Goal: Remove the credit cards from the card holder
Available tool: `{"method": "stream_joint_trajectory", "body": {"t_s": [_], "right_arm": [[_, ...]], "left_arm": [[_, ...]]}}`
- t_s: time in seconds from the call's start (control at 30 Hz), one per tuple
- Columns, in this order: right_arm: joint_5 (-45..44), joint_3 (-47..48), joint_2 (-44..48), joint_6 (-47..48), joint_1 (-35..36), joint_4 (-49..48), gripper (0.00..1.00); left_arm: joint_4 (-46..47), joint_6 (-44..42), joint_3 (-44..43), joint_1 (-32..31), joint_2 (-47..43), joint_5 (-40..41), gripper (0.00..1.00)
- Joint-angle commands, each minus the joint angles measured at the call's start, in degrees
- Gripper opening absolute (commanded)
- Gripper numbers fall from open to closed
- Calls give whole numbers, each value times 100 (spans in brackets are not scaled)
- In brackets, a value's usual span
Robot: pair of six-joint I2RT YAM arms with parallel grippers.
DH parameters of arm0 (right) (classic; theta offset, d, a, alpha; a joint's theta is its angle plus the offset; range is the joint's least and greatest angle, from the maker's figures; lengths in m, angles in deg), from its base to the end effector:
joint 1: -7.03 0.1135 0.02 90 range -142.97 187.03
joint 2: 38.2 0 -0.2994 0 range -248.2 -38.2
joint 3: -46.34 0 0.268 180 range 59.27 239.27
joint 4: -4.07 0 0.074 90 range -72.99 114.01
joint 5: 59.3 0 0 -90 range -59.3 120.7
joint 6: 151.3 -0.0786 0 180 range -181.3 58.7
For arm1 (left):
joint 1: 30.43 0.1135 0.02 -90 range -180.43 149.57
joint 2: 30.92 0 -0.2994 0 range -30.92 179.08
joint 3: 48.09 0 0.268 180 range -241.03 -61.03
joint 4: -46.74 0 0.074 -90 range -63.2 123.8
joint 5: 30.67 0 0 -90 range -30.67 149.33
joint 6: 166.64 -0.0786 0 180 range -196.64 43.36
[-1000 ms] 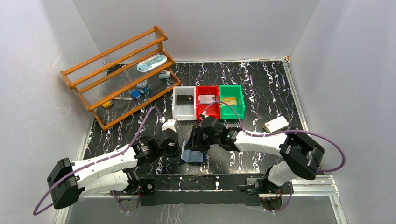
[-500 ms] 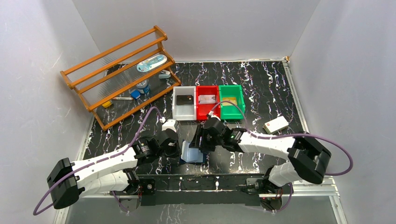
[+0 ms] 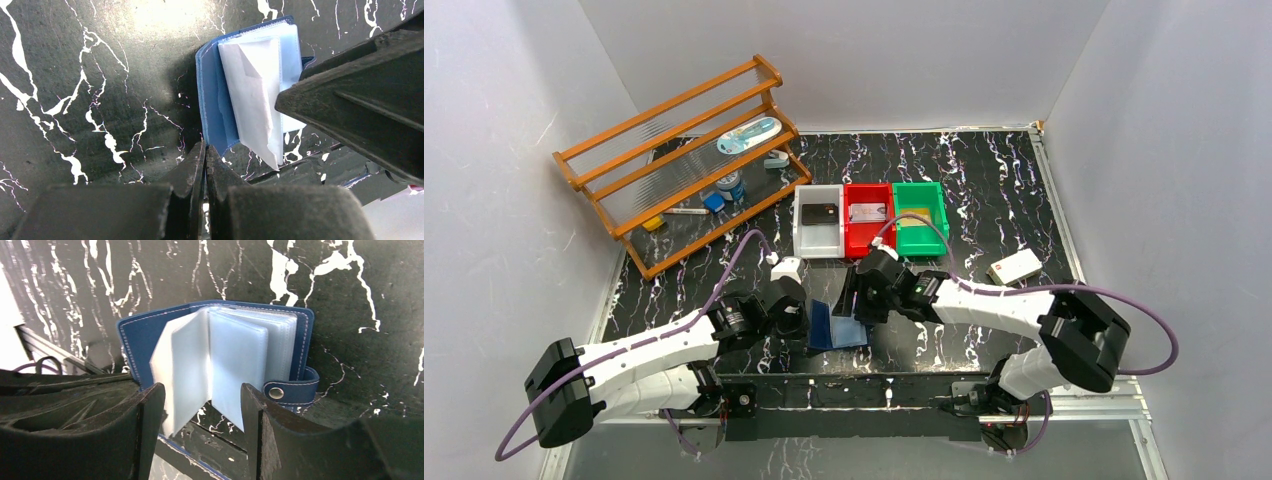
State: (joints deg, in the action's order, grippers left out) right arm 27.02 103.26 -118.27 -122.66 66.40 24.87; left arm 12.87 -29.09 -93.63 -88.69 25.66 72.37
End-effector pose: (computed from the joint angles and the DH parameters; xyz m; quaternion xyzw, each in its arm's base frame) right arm 0.1697 0.2767 0.1973 0.0285 0.9195 0.3252 0.2190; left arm 0.1333 -0.1818 0.2058 0.0423 0.9177 -0.2406 0.3134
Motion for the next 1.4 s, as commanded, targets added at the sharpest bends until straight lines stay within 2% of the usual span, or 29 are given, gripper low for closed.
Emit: {"method": "stream_joint_trajectory", "body": {"t_s": [0.0, 0.2, 0.67, 1.13, 1.37], "right_arm": [[-93, 373, -131, -9, 21, 319, 65], [-467, 482, -5, 144, 21, 653, 65], [-221, 427, -259, 161, 21, 450, 65], [-623, 621, -1, 292, 22, 885, 66], [-467, 556, -196, 270, 20, 839, 66]], "left_arm": [[-114, -70, -50, -19, 13, -17, 0], [-107, -62, -2, -23, 4, -39, 0], [-88, -101, -53, -19, 80, -42, 0], [-87, -123, -78, -19, 63, -12, 0], [-89, -147, -100, -19, 100, -37, 0]]}}
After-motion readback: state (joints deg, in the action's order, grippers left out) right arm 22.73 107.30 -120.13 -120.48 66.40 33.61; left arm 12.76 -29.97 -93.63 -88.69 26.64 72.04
